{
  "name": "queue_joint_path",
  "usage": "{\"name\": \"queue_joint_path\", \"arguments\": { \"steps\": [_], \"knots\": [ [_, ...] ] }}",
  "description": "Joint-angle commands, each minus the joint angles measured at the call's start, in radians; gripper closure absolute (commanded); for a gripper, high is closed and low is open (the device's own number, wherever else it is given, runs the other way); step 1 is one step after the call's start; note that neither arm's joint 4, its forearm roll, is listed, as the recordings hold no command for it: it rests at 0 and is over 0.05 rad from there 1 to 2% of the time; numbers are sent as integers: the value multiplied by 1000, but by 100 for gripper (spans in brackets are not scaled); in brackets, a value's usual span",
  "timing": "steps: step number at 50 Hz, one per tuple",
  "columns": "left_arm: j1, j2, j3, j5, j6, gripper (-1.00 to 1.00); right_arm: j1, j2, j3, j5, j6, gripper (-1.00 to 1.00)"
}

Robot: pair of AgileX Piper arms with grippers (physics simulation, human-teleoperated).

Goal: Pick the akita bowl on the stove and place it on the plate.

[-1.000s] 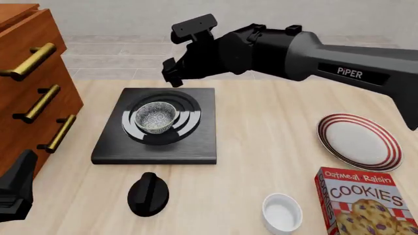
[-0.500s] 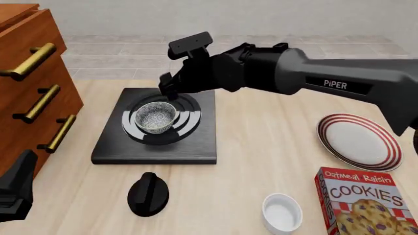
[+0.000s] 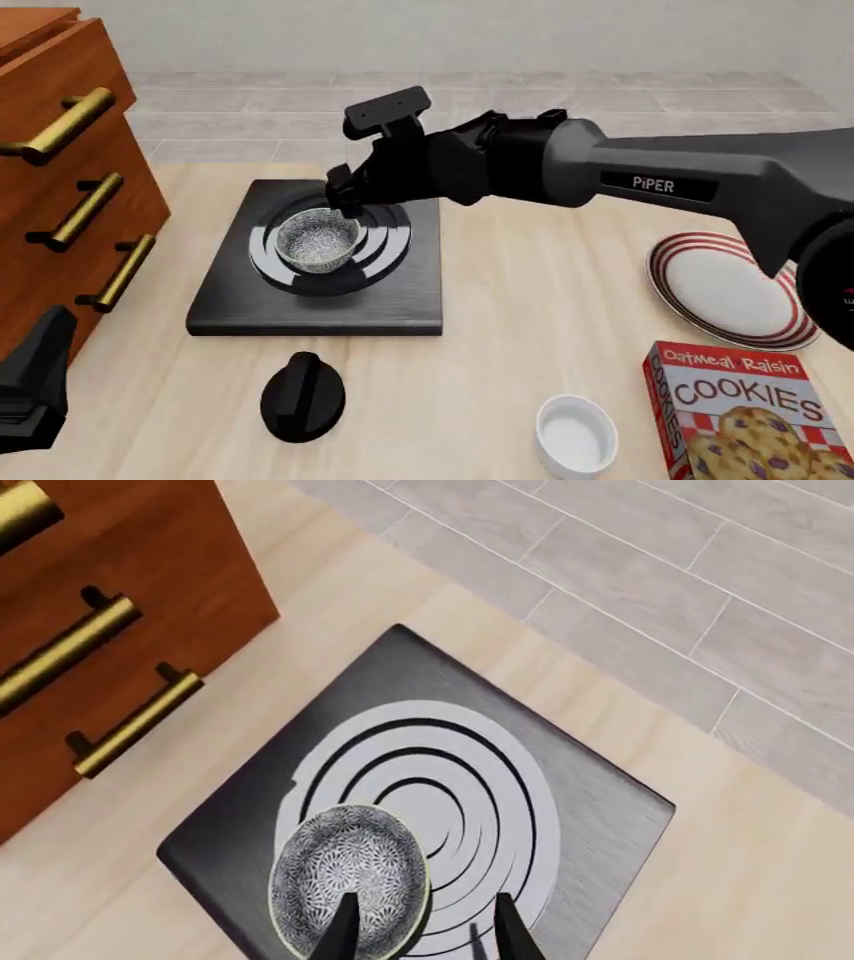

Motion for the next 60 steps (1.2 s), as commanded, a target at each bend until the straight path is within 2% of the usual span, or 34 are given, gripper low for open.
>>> {"name": "queue_joint_path", "arguments": {
  "steps": [1, 31, 45, 60],
  "knots": [
    [0, 0, 0, 0, 0, -100, -5, 28, -3, -16, 5, -100],
    [0, 0, 0, 0, 0, -100, -35, 147, -84, -25, 10, -100],
    [0, 0, 0, 0, 0, -100, -7, 158, -44, -67, 45, -100],
    [0, 0, 0, 0, 0, -100, -8, 198, -64, -76, 56, -100]
  ]
}}
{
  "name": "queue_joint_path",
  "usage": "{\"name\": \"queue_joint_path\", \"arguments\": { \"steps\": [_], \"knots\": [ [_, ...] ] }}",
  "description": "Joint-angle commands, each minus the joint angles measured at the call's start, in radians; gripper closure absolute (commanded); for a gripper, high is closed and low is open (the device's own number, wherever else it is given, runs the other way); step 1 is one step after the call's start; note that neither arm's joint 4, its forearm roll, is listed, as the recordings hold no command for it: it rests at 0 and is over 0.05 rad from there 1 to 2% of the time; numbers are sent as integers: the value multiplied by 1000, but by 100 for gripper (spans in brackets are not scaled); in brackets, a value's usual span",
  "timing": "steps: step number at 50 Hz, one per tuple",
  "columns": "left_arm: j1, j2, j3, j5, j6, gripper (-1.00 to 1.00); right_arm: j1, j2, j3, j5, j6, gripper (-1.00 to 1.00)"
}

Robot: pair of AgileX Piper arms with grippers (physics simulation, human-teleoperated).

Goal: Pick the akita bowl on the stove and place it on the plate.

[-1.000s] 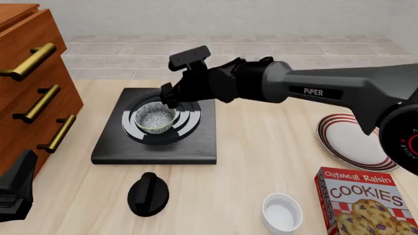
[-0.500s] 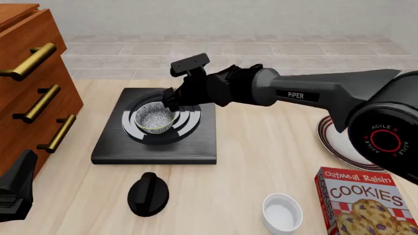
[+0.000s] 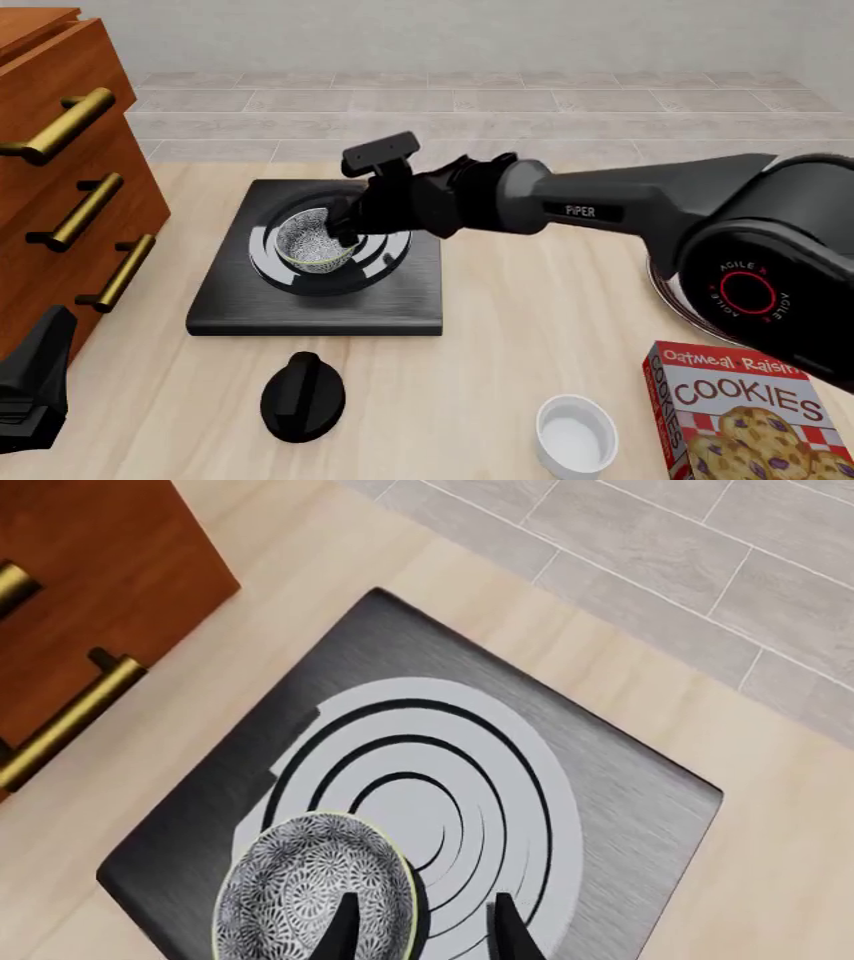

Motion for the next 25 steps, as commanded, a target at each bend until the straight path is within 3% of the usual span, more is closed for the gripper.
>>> {"name": "queue_joint_path", "arguments": {
  "steps": [1, 25],
  "knots": [
    [0, 0, 0, 0, 0, -100, 1, 28, -9, -10, 9, -100],
    [0, 0, 0, 0, 0, -100, 20, 53, 12, -29, 18, -100]
  ]
}}
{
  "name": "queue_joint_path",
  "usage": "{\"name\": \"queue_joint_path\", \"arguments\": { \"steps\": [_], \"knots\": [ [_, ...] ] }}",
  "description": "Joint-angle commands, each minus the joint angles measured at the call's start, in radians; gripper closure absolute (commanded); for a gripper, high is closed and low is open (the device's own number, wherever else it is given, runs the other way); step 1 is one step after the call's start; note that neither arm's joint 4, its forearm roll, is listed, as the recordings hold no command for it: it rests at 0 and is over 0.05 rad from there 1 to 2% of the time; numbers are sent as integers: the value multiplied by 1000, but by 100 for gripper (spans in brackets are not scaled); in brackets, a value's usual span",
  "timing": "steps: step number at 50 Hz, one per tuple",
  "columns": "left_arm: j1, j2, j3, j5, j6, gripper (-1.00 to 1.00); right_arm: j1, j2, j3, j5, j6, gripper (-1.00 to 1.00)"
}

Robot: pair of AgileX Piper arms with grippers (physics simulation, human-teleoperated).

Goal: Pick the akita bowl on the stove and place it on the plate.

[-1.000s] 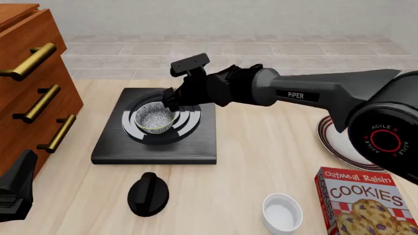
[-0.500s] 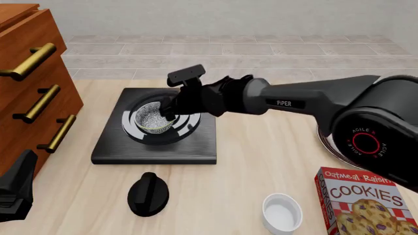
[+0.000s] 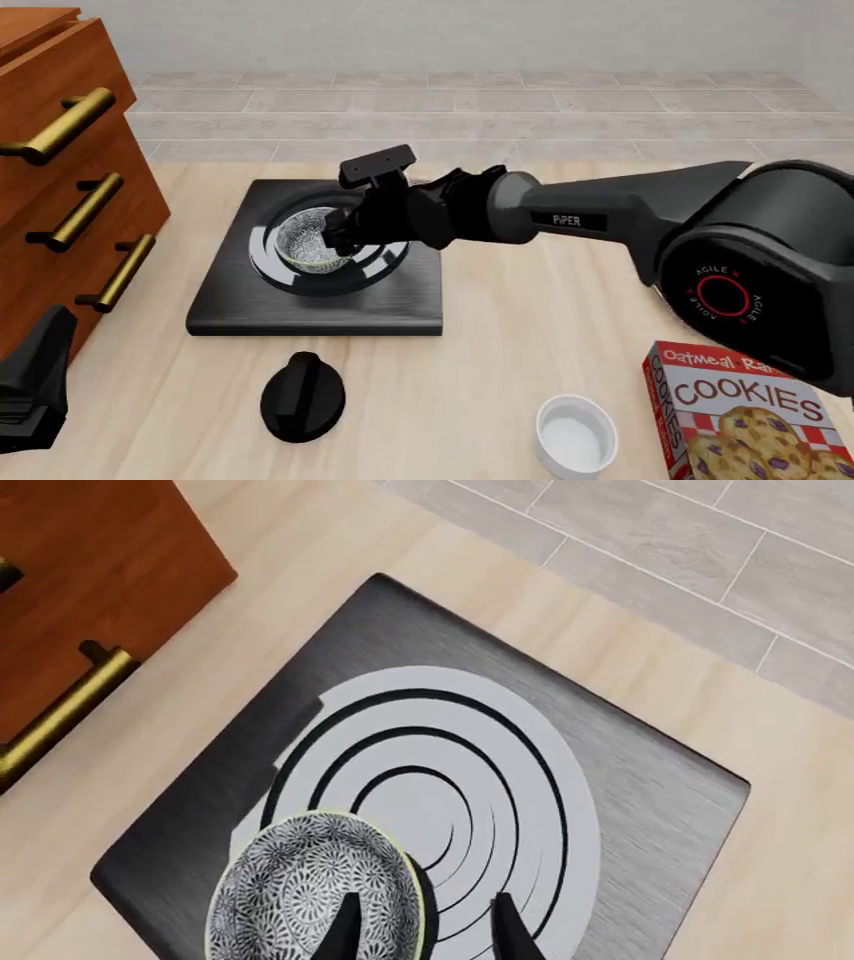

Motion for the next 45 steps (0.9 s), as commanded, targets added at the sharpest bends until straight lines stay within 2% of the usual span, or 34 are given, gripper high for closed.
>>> {"name": "queue_joint_path", "arguments": {
  "steps": [1, 14, 15, 24, 45],
  "knots": [
    [0, 0, 0, 0, 0, -100, 11, 20, 11, -7, -1, -100],
    [0, 0, 0, 0, 0, -100, 18, 41, 26, -22, 12, -100],
    [0, 0, 0, 0, 0, -100, 18, 41, 26, -22, 12, 100],
    [0, 0, 0, 0, 0, -100, 16, 10, 50, -33, 25, 100],
    [0, 0, 0, 0, 0, -100, -31, -108, 82, 10, -29, 100]
  ]
}}
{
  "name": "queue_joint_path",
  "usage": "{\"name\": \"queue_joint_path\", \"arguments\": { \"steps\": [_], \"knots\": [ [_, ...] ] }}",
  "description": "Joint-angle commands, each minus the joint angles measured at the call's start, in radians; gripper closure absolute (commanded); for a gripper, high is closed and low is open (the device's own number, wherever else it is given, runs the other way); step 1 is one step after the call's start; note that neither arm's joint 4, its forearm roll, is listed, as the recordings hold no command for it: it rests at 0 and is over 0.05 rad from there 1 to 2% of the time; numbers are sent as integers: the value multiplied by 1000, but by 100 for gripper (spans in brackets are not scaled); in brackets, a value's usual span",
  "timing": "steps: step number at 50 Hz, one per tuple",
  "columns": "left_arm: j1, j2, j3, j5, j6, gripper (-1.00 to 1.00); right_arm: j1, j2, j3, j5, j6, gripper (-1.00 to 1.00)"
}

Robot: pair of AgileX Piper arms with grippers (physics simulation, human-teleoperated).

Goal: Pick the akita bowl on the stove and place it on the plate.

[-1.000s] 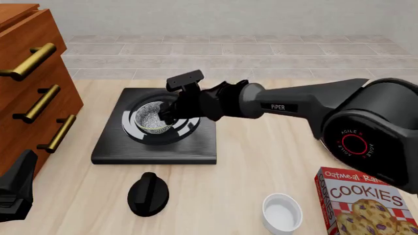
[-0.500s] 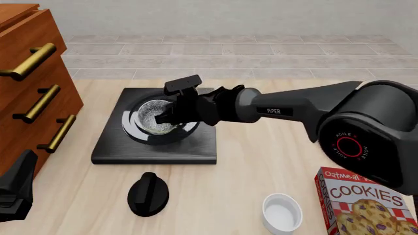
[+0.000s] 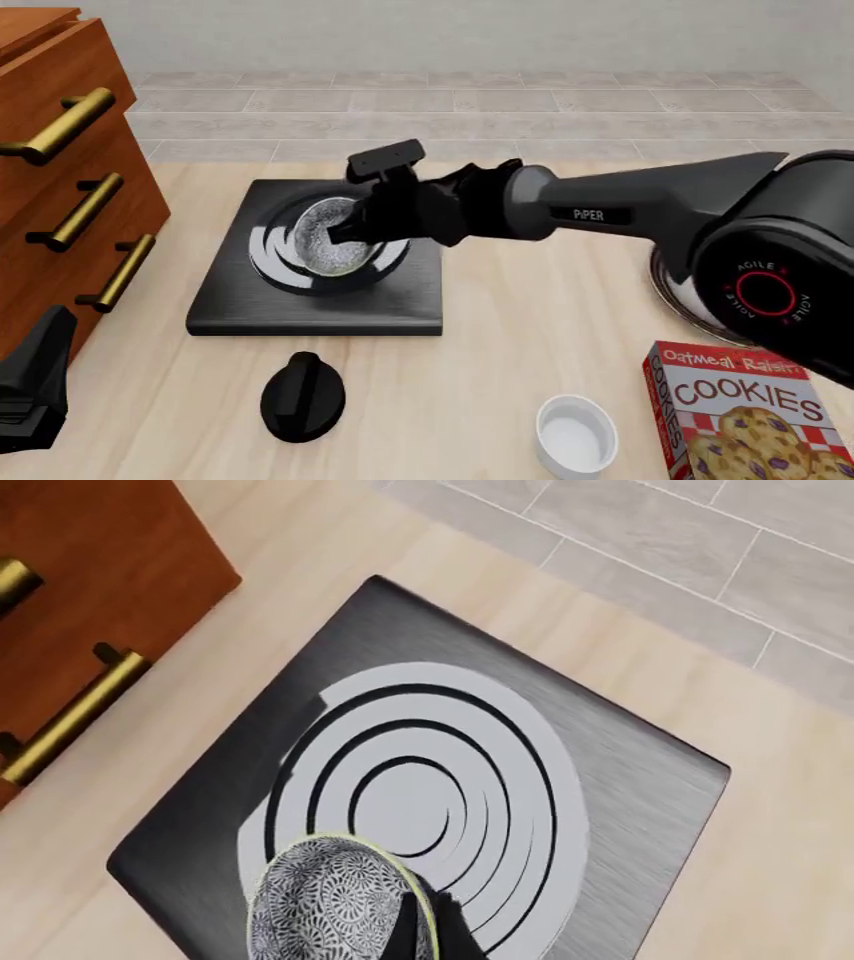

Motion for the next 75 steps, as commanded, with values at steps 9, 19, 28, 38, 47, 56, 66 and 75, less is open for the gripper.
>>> {"name": "queue_joint_path", "arguments": {
  "steps": [9, 19, 28, 38, 47, 56, 66, 75],
  "knots": [
    [0, 0, 0, 0, 0, -100, -43, -93, 44, 24, -30, 100],
    [0, 0, 0, 0, 0, -100, -59, -143, 91, -2, -23, 100],
    [0, 0, 0, 0, 0, -100, -78, -193, 140, -17, -23, 100],
    [0, 0, 0, 0, 0, -100, -105, -243, 180, -27, -25, 100],
    [0, 0, 0, 0, 0, -100, -153, -266, 198, -34, -28, 100],
    [0, 0, 0, 0, 0, -100, -188, -284, 203, -24, -36, 100],
    [0, 0, 0, 0, 0, -100, -244, -304, 200, -11, -52, 100],
    [0, 0, 0, 0, 0, -100, -287, -335, 261, -52, -36, 100]
  ]
}}
